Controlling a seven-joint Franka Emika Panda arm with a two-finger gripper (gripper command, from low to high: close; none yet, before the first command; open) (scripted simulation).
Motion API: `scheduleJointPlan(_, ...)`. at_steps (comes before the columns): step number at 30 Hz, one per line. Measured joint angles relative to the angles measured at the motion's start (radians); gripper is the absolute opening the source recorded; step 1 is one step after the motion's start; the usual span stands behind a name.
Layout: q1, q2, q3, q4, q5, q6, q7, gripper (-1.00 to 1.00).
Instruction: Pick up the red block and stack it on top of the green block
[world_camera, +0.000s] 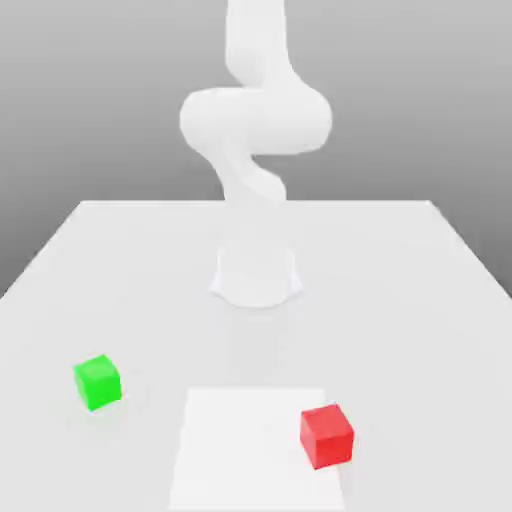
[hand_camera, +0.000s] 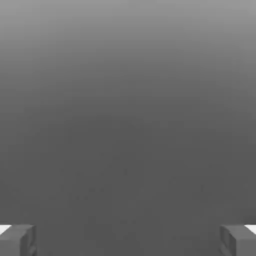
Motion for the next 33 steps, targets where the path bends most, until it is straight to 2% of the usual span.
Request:
scheduleJointPlan(21,0.105,0.768,0.077,-0.299,-0.019,0.382,-0.072,0.0)
scheduleJointPlan(27,0.127,0.985,0.048,-0.286,-0.063,0.553,-0.043,0.0)
scheduleJointPlan(28,0.131,1.009,0.043,-0.283,-0.068,0.573,-0.04,-1.0)
scheduleJointPlan(33,0.131,1.009,0.043,-0.283,-0.07,0.573,-0.037,-1.0)
